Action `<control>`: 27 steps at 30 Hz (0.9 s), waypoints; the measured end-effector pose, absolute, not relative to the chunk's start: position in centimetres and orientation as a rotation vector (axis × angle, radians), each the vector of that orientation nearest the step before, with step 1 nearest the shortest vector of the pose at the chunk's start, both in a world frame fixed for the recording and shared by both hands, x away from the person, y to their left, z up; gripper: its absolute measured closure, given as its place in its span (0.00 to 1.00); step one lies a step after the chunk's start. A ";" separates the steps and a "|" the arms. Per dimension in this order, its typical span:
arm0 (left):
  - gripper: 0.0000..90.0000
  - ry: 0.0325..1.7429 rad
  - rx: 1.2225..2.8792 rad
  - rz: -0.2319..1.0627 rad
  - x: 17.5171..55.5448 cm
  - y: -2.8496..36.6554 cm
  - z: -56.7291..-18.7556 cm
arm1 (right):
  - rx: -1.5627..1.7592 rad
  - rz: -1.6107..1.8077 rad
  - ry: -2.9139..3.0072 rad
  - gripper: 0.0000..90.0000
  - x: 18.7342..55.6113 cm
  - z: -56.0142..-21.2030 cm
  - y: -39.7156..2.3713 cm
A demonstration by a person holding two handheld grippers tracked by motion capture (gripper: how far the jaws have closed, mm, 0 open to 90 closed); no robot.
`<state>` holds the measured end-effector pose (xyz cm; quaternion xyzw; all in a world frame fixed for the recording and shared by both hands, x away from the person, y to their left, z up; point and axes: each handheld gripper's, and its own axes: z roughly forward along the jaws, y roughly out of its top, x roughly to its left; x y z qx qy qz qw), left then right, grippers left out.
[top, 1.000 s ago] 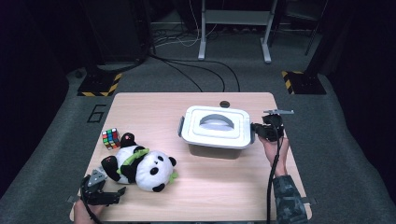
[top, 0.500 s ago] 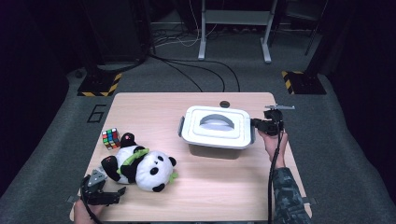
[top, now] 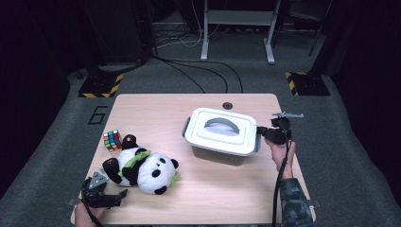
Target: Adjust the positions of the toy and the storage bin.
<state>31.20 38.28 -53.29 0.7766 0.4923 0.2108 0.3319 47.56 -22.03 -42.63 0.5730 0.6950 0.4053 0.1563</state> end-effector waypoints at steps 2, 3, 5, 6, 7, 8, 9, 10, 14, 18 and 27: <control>0.00 1.286 2.030 0.551 31.2 38.3 -53.3 | 1.645 1.169 1.987 0.92 47.3 -42.6 -22.1; 0.00 1.287 2.029 0.550 31.2 38.3 -53.3 | 1.635 1.173 1.982 0.90 47.0 -42.7 -22.4; 0.00 1.286 2.030 0.551 31.2 38.3 -53.3 | 1.625 1.175 1.965 0.82 46.9 -42.6 -22.7; 0.00 1.285 2.031 0.551 31.2 38.3 -53.3 | 1.628 1.183 1.956 0.76 46.9 -42.5 -22.9; 0.00 1.286 2.031 0.551 31.2 38.3 -53.3 | 1.637 1.193 1.949 0.71 46.9 -42.4 -23.2; 0.00 1.286 2.030 0.551 31.2 38.3 -53.3 | 1.632 1.194 1.949 0.67 46.9 -42.2 -23.4; 0.00 1.286 2.030 0.551 31.2 38.3 -53.3 | 1.627 1.198 1.943 0.62 46.8 -42.0 -23.5; 0.00 1.286 2.031 0.551 31.2 38.3 -53.3 | 1.609 1.203 1.953 0.54 46.7 -41.7 -23.6; 0.00 1.286 2.030 0.551 31.2 38.3 -53.3 | 1.544 1.198 1.987 0.31 46.3 -40.4 -23.5; 0.00 1.287 2.029 0.551 31.2 38.3 -53.3 | 1.458 1.203 2.059 0.18 46.0 -39.1 -22.6; 0.00 1.286 2.030 0.551 31.2 38.3 -53.3 | 1.223 1.207 2.308 0.00 45.9 -37.6 -18.2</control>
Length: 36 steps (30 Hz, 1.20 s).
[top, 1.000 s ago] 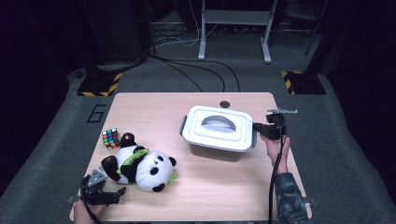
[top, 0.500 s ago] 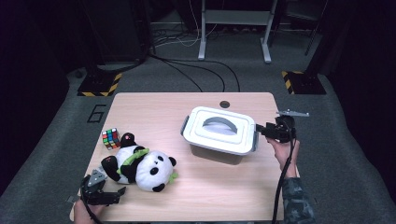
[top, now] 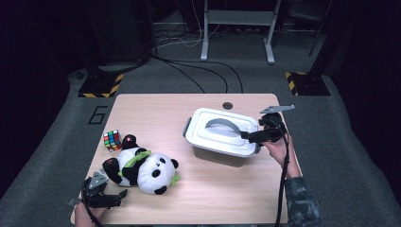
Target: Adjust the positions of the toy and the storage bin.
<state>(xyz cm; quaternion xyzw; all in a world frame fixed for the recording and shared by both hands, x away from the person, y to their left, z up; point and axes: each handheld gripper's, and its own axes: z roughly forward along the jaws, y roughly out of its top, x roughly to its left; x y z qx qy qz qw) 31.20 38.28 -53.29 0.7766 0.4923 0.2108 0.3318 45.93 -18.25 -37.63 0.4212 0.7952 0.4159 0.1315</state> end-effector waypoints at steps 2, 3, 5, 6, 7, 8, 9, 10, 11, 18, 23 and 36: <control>0.00 1.286 2.029 0.551 31.2 38.3 -53.3 | 1.170 1.212 2.348 0.00 46.0 -37.6 -17.3; 0.00 1.287 2.029 0.551 31.2 38.3 -53.3 | 1.148 1.201 2.365 0.00 46.1 -37.5 -16.9; 0.00 1.287 2.029 0.551 31.2 38.3 -53.3 | 1.124 1.187 2.380 0.00 46.1 -37.5 -16.4; 0.00 1.286 2.029 0.551 31.2 38.3 -53.3 | 1.088 1.160 2.393 0.00 46.3 -37.5 -15.7; 0.00 1.287 2.029 0.551 31.2 38.3 -53.3 | 1.085 1.141 2.400 0.00 46.4 -37.6 -15.4; 0.00 1.286 2.030 0.551 31.2 38.3 -53.3 | 1.083 1.127 2.401 0.01 46.6 -37.6 -15.2; 0.00 1.287 2.028 0.551 31.2 38.3 -53.3 | 1.091 1.119 2.402 0.03 46.7 -37.7 -14.8; 0.00 1.287 2.029 0.551 31.2 38.3 -53.3 | 1.094 1.106 2.403 0.05 46.9 -37.8 -14.5; 0.00 1.287 2.029 0.551 31.2 38.3 -53.3 | 1.098 1.099 2.402 0.07 47.1 -37.9 -14.3; 0.00 1.287 2.029 0.551 31.2 38.3 -53.3 | 1.040 1.103 2.418 0.36 48.7 -38.6 -13.2; 0.00 1.286 2.030 0.551 31.2 38.3 -53.3 | 0.950 1.095 2.427 0.50 49.2 -38.7 -12.8; 0.00 1.287 2.028 0.551 31.2 38.3 -53.3 | 0.915 1.038 2.449 0.70 48.6 -38.7 -12.6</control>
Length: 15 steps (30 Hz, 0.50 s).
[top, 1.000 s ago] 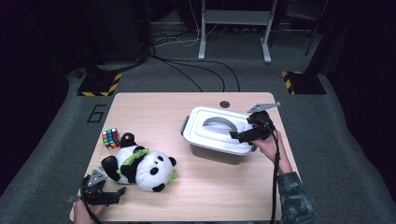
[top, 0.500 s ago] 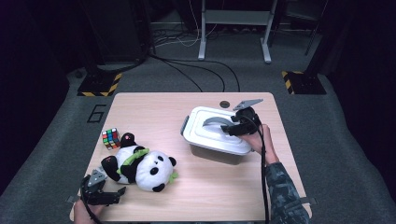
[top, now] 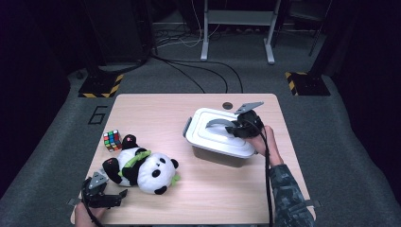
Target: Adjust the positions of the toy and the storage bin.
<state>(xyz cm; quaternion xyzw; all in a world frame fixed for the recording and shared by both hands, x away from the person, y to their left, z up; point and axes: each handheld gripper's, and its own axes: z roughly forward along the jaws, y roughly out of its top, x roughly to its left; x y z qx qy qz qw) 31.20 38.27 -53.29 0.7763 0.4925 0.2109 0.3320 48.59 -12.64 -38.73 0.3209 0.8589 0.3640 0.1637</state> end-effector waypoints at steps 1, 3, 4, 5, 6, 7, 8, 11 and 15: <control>0.00 1.286 2.030 0.552 31.2 38.3 -53.3 | 0.914 1.034 2.456 0.71 48.5 -38.7 -12.7; 0.00 1.287 2.029 0.551 31.2 38.3 -53.3 | 0.934 1.024 2.464 0.71 48.2 -38.6 -12.6; 0.00 1.287 2.029 0.551 31.2 38.3 -53.3 | 0.955 1.025 2.464 0.71 48.0 -38.6 -12.5; 0.00 1.287 2.029 0.551 31.2 38.3 -53.3 | 0.953 1.025 2.463 0.71 48.0 -38.6 -12.6; 0.00 1.287 2.029 0.551 31.2 38.3 -53.3 | 0.967 1.021 2.464 0.71 47.7 -38.5 -12.5; 0.00 1.287 2.029 0.551 31.2 38.3 -53.3 | 0.977 1.021 2.469 0.71 47.6 -38.5 -12.5; 0.00 1.287 2.029 0.551 31.2 38.3 -53.3 | 0.982 1.023 2.468 0.71 47.4 -38.5 -12.6; 0.00 1.287 2.029 0.551 31.2 38.3 -53.3 | 1.028 1.027 2.464 0.71 46.8 -38.5 -12.6; 0.00 1.287 2.029 0.551 31.2 38.3 -53.3 | 1.051 1.066 2.464 0.71 46.0 -38.6 -12.8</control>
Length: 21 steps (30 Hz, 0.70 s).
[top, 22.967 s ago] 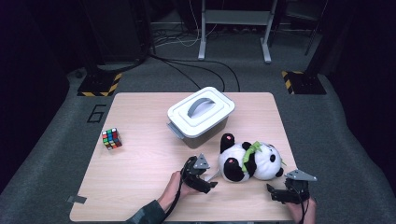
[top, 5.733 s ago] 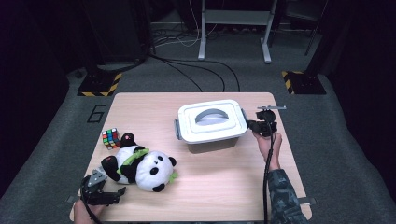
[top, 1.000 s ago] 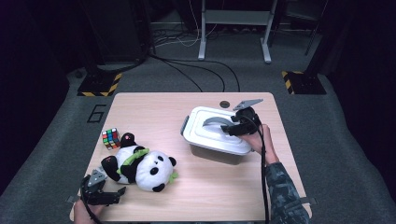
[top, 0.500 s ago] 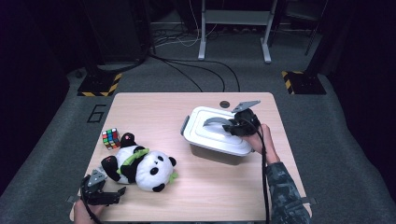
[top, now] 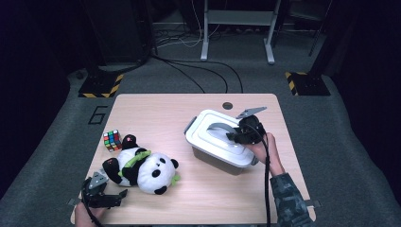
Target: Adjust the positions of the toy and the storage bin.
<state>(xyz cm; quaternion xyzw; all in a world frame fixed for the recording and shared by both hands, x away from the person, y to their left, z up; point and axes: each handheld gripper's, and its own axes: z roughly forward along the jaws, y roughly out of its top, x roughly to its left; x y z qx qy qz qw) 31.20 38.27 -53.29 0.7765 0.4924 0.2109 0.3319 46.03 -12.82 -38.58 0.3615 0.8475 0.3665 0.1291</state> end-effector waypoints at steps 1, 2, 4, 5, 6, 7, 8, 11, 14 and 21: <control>0.00 1.287 2.029 0.551 31.2 38.3 -53.3 | 1.052 1.085 2.464 0.71 45.9 -38.6 -12.9; 0.00 1.287 2.028 0.551 31.2 38.3 -53.3 | 1.053 1.100 2.464 0.69 45.9 -38.6 -13.0; 0.00 1.287 2.029 0.551 31.2 38.3 -53.3 | 1.066 1.117 2.463 0.60 46.0 -38.6 -13.2; 0.00 1.287 2.029 0.551 31.2 38.3 -53.3 | 1.059 1.128 2.466 0.56 46.1 -38.5 -13.2; 0.00 1.287 2.029 0.551 31.2 38.3 -53.3 | 1.059 1.137 2.464 0.54 46.1 -38.4 -13.2; 0.00 1.287 2.029 0.551 31.2 38.3 -53.3 | 1.058 1.149 2.464 0.52 46.2 -38.3 -13.2; 0.00 1.287 2.029 0.551 31.2 38.3 -53.3 | 1.059 1.167 2.457 0.48 46.3 -38.1 -13.1; 0.00 1.287 2.029 0.551 31.2 38.3 -53.3 | 1.053 1.199 2.457 0.46 47.0 -37.7 -12.7; 0.00 1.287 2.029 0.551 31.2 38.3 -53.3 | 1.049 1.232 2.456 0.50 47.5 -37.5 -12.4; 0.00 1.287 2.029 0.551 31.2 38.3 -53.3 | 0.972 1.226 2.486 0.69 47.9 -37.3 -11.5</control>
